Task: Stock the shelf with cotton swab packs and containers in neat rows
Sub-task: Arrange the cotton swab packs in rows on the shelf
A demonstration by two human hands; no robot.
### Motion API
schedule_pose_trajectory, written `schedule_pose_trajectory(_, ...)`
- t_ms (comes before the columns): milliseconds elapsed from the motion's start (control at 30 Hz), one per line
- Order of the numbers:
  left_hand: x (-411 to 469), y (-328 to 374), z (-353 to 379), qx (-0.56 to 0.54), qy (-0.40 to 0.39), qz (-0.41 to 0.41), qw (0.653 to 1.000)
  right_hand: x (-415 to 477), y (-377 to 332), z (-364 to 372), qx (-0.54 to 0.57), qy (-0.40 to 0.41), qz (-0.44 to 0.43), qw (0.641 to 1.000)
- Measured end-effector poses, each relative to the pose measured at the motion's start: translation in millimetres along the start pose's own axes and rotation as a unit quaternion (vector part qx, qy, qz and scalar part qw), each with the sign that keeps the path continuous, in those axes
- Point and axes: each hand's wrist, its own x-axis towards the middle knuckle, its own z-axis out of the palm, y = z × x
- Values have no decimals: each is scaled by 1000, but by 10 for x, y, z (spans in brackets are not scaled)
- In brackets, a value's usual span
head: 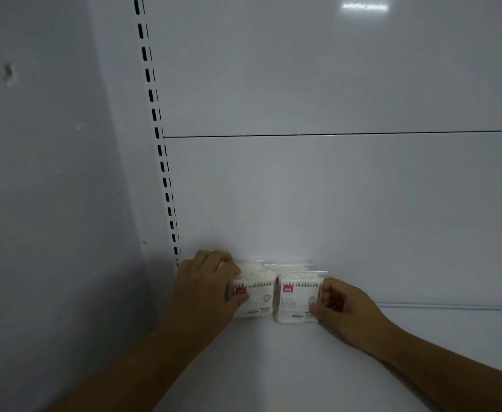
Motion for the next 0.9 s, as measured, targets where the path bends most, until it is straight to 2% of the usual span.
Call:
schedule_pose_trajectory(133,24,-5,-37,62,-56,10,996,5,-22,-17,-4,-4,1,1000)
schedule_pose_trajectory(233,44,1,-9,65,-43,55,995,17,-11,-8,-20,4,8,1000)
schedule_pose_trajectory(300,67,20,-6,54,-39,87,994,28,-2,8,-42,11,14,999)
schedule_pose_trajectory(467,193,51,-36,22,-96,75,992,19,-42,24,-67,35,43,996)
schedule_pose_trajectory(567,354,155,-89,-4,-79,89,993,-71,-129,-35,-67,38,67,995)
schedule_pose_trajectory(667,508,478,-81,-77,-71,132,986,-358,-223,-390,-184,60,54,980)
schedule_pose_trajectory(733,593,819,-73,-127,-146,138,971,-711,-299,-838,-296,63,29,953)
schedule_pose_trajectory(800,718,1204,-14,-101,-256,186,943,-1165,-351,-1446,-401,59,26,914)
schedule_pose_trajectory(900,950,2032,-3,-25,-413,228,881,-2079,-348,-2487,-537,54,108,835)
